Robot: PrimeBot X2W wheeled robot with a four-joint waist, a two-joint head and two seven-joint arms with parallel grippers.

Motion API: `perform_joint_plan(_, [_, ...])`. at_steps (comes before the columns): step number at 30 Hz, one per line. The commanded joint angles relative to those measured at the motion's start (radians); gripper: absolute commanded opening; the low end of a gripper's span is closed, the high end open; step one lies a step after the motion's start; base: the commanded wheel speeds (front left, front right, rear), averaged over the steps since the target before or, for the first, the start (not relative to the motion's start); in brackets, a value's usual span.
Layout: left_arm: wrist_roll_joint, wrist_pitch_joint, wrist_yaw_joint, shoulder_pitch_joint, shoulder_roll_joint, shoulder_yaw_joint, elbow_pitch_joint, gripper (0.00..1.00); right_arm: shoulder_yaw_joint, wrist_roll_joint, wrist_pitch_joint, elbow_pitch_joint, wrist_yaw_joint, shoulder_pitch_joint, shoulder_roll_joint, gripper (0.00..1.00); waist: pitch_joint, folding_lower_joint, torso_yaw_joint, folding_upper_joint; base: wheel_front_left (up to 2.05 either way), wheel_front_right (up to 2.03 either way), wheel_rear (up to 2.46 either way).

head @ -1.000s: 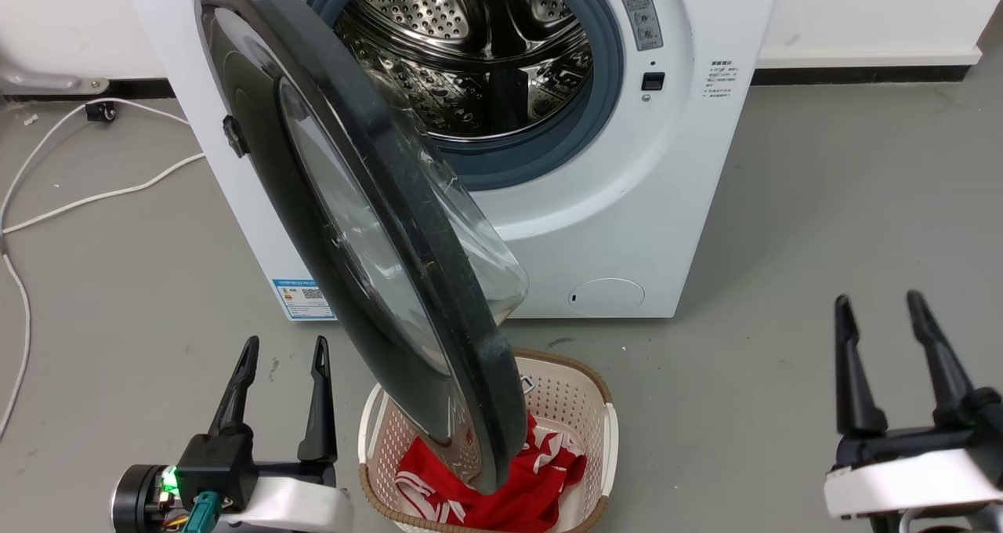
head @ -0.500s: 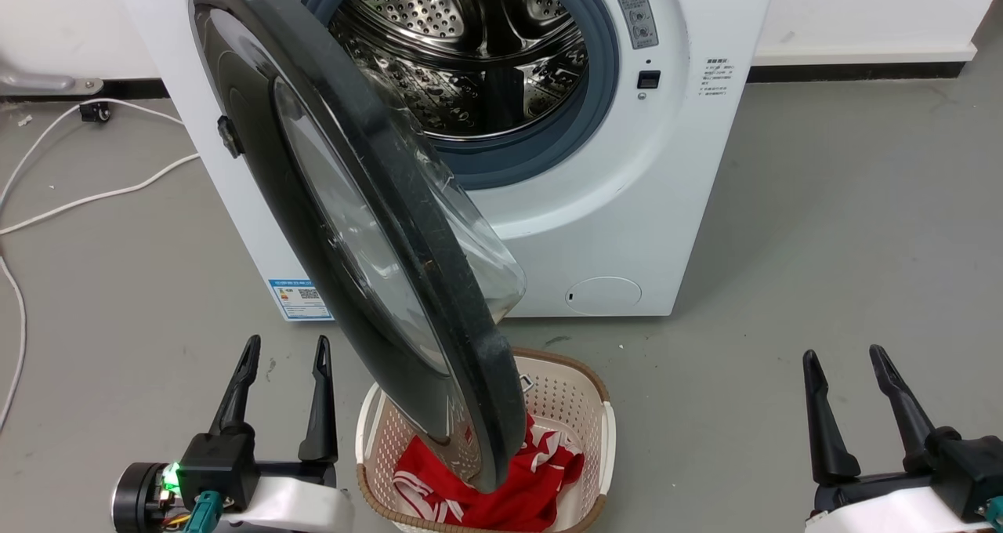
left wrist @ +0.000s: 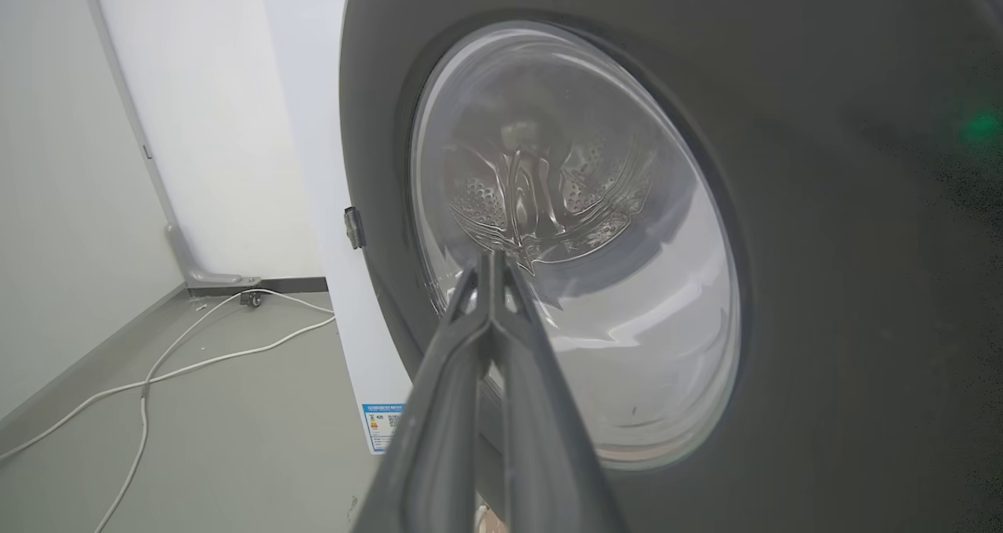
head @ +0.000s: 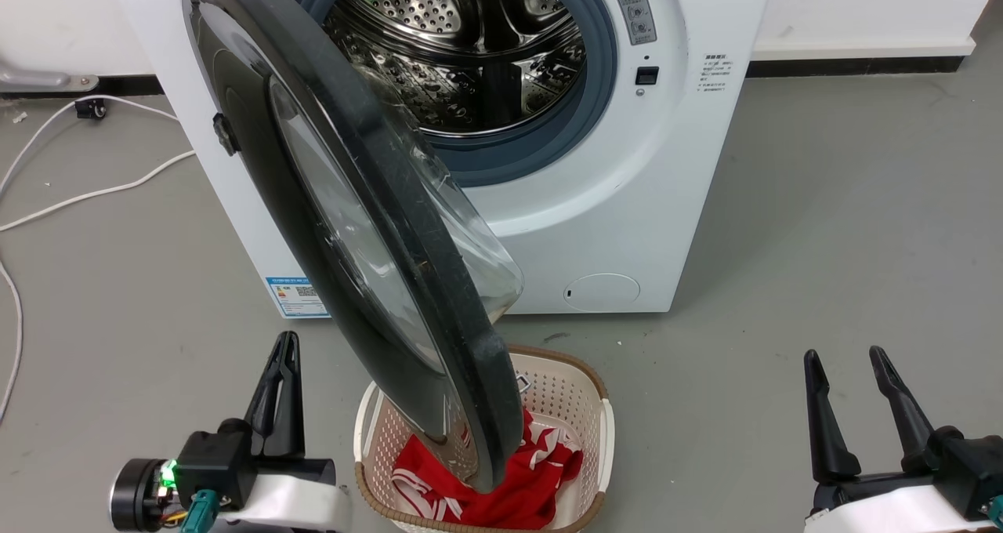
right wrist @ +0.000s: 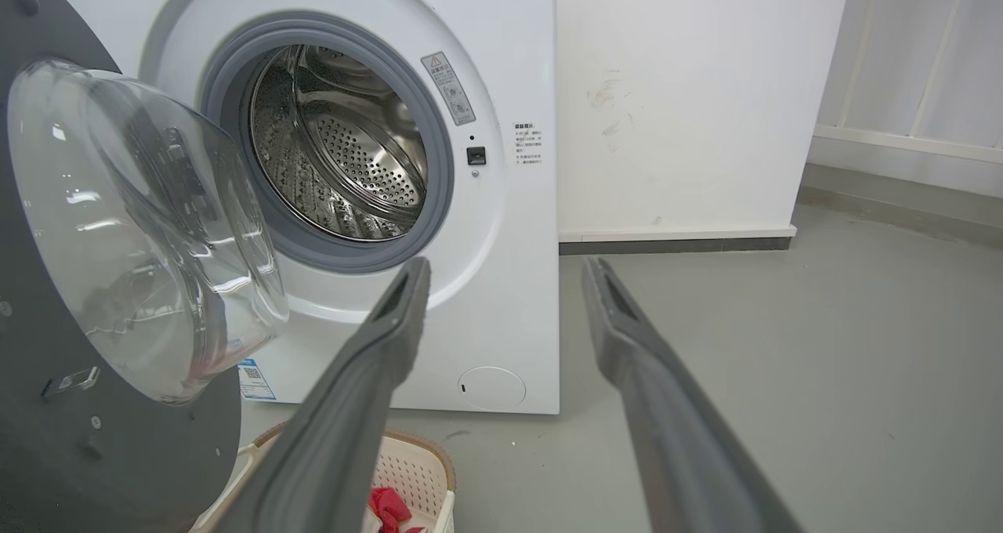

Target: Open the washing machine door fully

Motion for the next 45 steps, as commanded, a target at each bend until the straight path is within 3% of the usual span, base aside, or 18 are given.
perform_joint_plan(1, [0.003, -0.003, 0.001, -0.021, 0.003, 0.003, -0.018, 0.00, 0.001, 0.000, -0.005, 0.003, -0.001, -0.012, 0.003, 1.00, 0.001, 0.0000, 0.000, 0.0000, 0.00, 0.00, 0.00])
perform_joint_plan(17, [0.033, -0.002, 0.021, -0.156, 0.010, 0.010, -0.391, 0.00, -0.009, 0.008, -0.003, 0.016, -0.001, -0.023, 0.003, 1.00, 0.001, 0.0000, 0.012, 0.0000, 0.00, 0.00, 0.00])
perform_joint_plan(24, [0.031, -0.002, -0.016, -0.223, 0.009, -0.099, -0.534, 0.00, -0.017, 0.004, 0.003, 0.016, -0.001, -0.021, 0.003, 1.00, 0.001, 0.0000, 0.010, 0.0000, 0.00, 0.00, 0.00])
perform_joint_plan(29, [-0.014, 0.027, -0.052, -0.201, 0.003, -0.298, -0.492, 0.00, -0.021, 0.013, 0.006, 0.019, -0.001, -0.020, 0.003, 1.00, -0.001, 0.0000, 0.008, 0.0000, 0.00, 0.00, 0.00])
perform_joint_plan(34, [-0.077, 0.116, -0.068, -0.142, 0.004, -0.433, -0.426, 0.00, -0.019, 0.015, 0.007, 0.023, -0.001, -0.015, 0.003, 1.00, -0.005, 0.0000, 0.003, 0.0000, 0.00, 0.00, 0.00])
perform_joint_plan(37, [-0.109, 0.167, -0.068, -0.079, 0.010, -0.470, -0.382, 0.00, -0.013, 0.015, 0.010, 0.026, -0.001, -0.008, 0.003, 1.00, -0.010, 0.0000, -0.002, 0.0000, 0.00, 0.00, 0.00])
perform_joint_plan(45, [-0.130, 0.223, -0.015, 0.095, 0.026, -0.500, -0.269, 0.00, -0.007, 0.021, 0.016, 0.031, -0.001, 0.003, 0.003, 1.00, -0.013, 0.0000, -0.007, 0.0000, 0.00, 0.00, 0.00])
